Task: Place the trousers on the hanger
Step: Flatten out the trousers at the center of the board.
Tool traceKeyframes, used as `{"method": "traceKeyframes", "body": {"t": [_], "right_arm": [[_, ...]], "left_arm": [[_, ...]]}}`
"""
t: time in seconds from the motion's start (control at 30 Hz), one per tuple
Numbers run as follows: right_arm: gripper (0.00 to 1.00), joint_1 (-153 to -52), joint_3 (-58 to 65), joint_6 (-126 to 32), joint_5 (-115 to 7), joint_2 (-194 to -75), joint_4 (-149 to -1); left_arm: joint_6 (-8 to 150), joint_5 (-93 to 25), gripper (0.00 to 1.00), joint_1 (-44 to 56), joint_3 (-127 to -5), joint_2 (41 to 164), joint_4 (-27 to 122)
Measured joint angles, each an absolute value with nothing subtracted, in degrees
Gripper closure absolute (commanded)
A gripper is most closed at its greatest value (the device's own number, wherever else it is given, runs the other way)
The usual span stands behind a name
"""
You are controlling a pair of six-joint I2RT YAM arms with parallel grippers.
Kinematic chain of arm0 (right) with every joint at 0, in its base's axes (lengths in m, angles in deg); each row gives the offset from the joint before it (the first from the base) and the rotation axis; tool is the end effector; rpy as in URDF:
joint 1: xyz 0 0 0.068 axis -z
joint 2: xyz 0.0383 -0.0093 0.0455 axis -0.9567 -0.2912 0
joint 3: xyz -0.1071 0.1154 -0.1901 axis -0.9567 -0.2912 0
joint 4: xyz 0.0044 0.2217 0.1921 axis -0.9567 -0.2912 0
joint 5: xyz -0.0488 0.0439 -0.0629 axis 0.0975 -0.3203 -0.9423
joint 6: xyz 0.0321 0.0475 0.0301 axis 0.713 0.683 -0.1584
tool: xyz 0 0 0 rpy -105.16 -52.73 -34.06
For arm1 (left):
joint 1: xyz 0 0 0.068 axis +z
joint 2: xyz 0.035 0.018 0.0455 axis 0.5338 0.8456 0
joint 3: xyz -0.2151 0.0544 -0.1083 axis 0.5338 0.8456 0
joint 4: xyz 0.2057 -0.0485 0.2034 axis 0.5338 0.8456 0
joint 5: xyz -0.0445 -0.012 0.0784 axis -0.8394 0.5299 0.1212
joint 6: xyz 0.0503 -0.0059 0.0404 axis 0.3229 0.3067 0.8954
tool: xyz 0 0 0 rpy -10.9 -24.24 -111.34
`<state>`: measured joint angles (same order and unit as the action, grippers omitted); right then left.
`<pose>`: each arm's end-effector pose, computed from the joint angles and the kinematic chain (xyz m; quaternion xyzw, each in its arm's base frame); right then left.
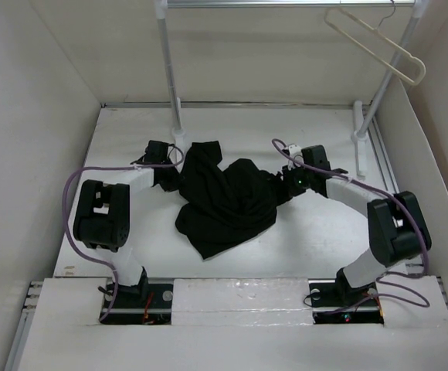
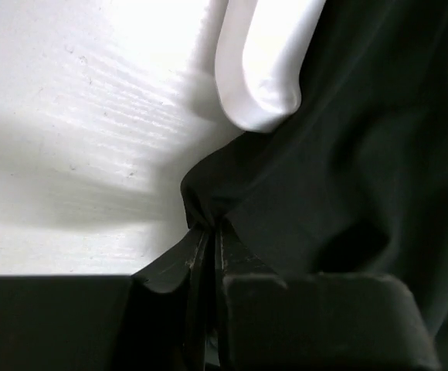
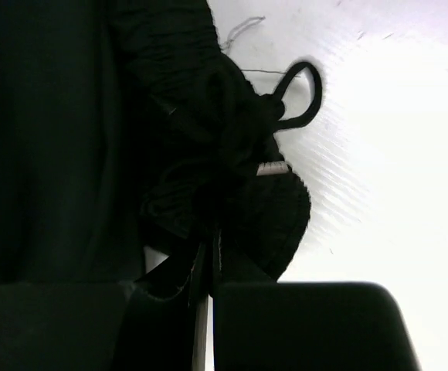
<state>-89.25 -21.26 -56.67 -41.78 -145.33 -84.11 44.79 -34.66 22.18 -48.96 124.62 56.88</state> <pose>0.3354 0.1152 0.1178 -0.2116 0.9062 0.2001 0.3067 0.3706 -0.0740 0.1111 -0.2007 0.9139 -0.2090 0.2844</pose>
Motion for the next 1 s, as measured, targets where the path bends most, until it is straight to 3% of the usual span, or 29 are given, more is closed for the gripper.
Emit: {"method": "traceKeyframes", "body": {"t": [0.13,0.27,0.43,0.57,0.63,0.73,0.87,1.0], "right_arm": [[1.0,-90.6,-19.8,-57.1,-46.3,-134.7,-90.5],[1.0,-92.2,-10.7,-57.7,-50.6,-119.8,-99.6],[1.0,-92.1,7.8,-57.5,-54.2,-107.8,-111.2],[1.0,-92.2,24.6,-57.2,-54.8,-105.9,-121.6],[1.0,-92.2,31.3,-57.1,-55.6,-105.9,-123.9],[1.0,-92.2,29.6,-56.8,-59.5,-102.9,-125.2],[1.0,-90.4,7.7,-55.6,-65.3,-96.4,-125.7],[1.0,-83.9,-12.8,-53.7,-66.5,-99.8,-129.1]], "left_arm": [[45.2,-34.2,1.0,22.2,-52.7,123.8,60.8],[45.2,-30.4,1.0,22.4,-59.6,113.5,68.2],[45.3,-22.8,1.0,24.1,-80.1,98.2,75.4],[46.1,-15.6,1.0,24.5,-102.1,95.3,78.7],[46.6,-12.9,1.0,24.5,-107.3,94.3,78.8],[47.1,-9.7,1.0,24.5,-104.2,89.6,78.9],[46.6,-8.8,1.0,24.5,-84.6,84.7,75.5],[45.1,-8.4,1.0,24.5,-61.5,88.3,73.9]]}}
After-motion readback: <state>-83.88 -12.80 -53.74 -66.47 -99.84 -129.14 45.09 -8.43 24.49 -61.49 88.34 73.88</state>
